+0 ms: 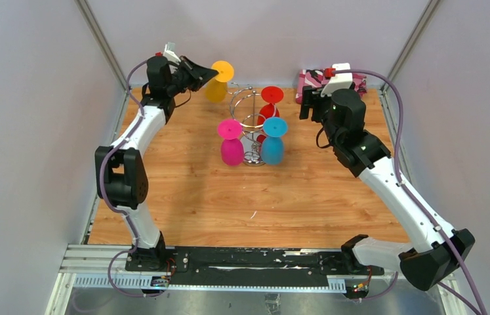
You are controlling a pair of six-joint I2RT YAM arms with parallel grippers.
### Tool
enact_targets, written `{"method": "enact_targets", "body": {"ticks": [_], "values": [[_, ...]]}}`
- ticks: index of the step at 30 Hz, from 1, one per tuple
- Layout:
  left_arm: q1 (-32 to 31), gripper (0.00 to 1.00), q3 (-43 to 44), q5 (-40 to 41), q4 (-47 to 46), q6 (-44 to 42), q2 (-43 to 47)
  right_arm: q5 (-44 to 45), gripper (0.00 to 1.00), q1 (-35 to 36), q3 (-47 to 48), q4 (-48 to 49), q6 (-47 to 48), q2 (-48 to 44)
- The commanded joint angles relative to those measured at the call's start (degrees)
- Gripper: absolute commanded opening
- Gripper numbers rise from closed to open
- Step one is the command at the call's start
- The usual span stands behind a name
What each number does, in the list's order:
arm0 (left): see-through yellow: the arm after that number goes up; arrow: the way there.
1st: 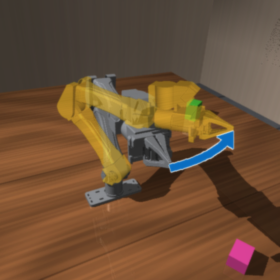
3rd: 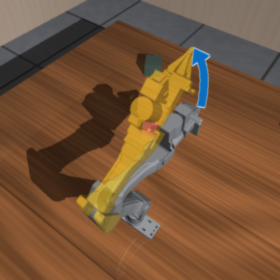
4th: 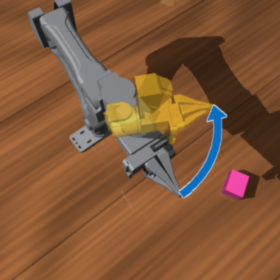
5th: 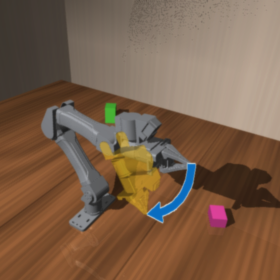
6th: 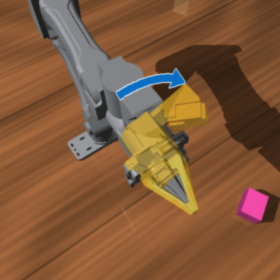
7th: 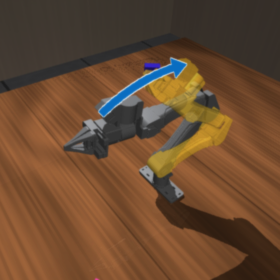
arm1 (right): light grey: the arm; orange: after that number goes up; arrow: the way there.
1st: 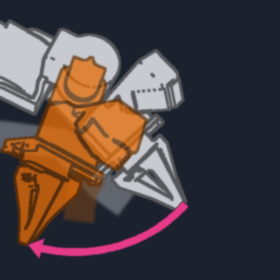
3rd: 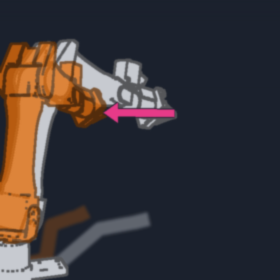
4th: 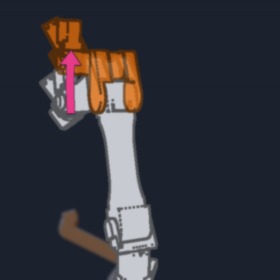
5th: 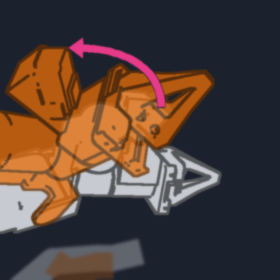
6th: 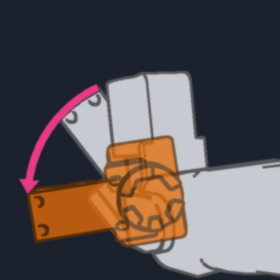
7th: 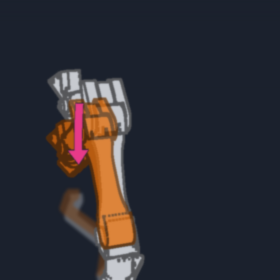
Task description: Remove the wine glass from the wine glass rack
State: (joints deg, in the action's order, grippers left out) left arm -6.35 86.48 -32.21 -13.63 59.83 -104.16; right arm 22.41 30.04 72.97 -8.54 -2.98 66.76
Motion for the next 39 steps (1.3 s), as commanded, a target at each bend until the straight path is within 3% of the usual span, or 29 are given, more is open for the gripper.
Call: {"method": "enact_targets", "body": {"ticks": [1,9,14,19,24,32,39], "values": [[0.4,0.00,2.2,3.6,1.9,-6.7,6.3,-0.2,0.81,-1.4,-0.9,1.3,-0.7,0.9],[-1.5,0.00,-1.4,1.6,0.0,-12.9,18.3,-4.0,0.82,-4.4,-1.2,1.3,-2.0,1.9],[-3.2,0.00,-2.6,-7.3,-9.3,-9.0,21.4,-10.9,0.84,-8.1,-0.8,1.3,-3.1,2.0],[-3.4,0.00,-4.6,-16.6,-32.3,5.4,18.0,-20.1,0.84,-12.8,-0.5,1.6,-4.4,1.6],[-3.5,0.00,-1.0,-20.8,-75.3,38.6,6.6,-30.2,0.84,-16.6,-1.3,3.6,-5.8,0.5],[-6.7,0.00,0.4,-26.6,-76.2,34.6,5.8,-53.3,0.83,-23.9,-4.0,16.7,-13.3,1.9],[-10.1,0.00,-5.6,-32.4,-76.1,27.6,14.1,-76.1,0.81,-27.1,-6.9,45.3,-32.7,8.8]]}}
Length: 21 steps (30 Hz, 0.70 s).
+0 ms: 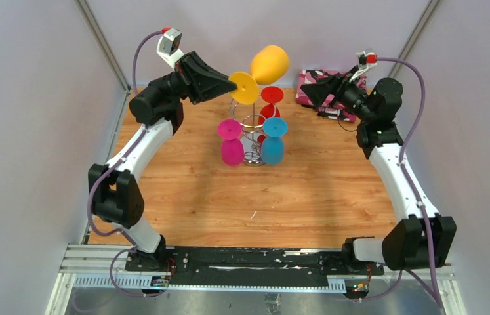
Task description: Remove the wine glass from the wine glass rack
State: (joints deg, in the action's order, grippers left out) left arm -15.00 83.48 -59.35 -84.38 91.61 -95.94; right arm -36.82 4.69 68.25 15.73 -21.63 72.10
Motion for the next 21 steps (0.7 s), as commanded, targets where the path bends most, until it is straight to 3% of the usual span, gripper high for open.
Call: {"method": "enact_targets", "body": {"ticks": [1,7,10,21], "values": [[-1.7,0.00,-3.4,-5.8,-5.4,-4.8,6.7,-19.0,0.80,-2.1,-2.7,27.8,-18.4,4.8],[-1.9,0.00,-6.4,-7.9,-5.4,-6.6,9.2,-25.6,0.78,-4.2,0.5,74.8,-55.2,18.4],[-1.9,0.00,-6.5,-7.8,-5.4,-6.6,9.2,-26.0,0.76,-5.8,5.8,75.8,-62.6,23.9],[-1.9,0.00,-6.4,-7.2,-5.4,-6.7,7.9,-26.3,0.75,-0.6,10.2,75.8,-63.5,25.6]]}}
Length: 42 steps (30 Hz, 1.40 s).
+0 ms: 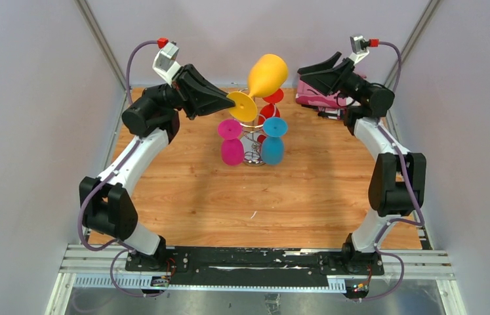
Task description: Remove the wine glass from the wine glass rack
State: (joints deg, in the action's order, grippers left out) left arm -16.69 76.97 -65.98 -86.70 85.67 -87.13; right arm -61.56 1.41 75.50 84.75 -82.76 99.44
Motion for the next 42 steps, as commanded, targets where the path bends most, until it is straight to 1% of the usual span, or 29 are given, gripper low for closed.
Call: {"method": "enact_targets", "body": {"ticks": [1,7,16,22,26,30,37,42], "values": [[-0.2,0.00,0.1,-0.6,-3.0,-0.6,-1.1,-1.7,0.75,3.4,3.5,6.7,-2.5,-1.9],[-0.6,0.00,0.2,0.1,-3.0,-0.6,-2.2,-2.2,0.75,6.9,6.6,6.7,-3.7,-1.0],[-1.0,0.00,2.3,0.0,-3.0,-0.5,-4.5,-2.7,0.73,10.1,10.4,6.7,-5.1,1.1],[-0.9,0.00,7.6,-1.6,-3.1,0.7,-7.8,-3.3,0.68,10.8,10.3,6.7,-5.6,0.8],[-0.3,0.00,12.4,-3.3,-3.1,2.3,-11.1,-3.4,0.67,10.8,9.3,6.7,-5.4,-1.1],[2.0,0.00,16.0,-3.5,-3.1,3.7,-14.4,-3.1,0.67,10.7,7.5,6.7,-4.7,-3.5],[4.7,0.00,20.6,-3.4,-3.1,6.0,-19.6,-2.9,0.67,10.7,5.7,6.7,-4.2,-6.4],[5.0,0.00,23.6,-3.3,-3.1,7.1,-22.8,-2.4,0.66,10.8,4.8,6.7,-4.1,-7.4]]}}
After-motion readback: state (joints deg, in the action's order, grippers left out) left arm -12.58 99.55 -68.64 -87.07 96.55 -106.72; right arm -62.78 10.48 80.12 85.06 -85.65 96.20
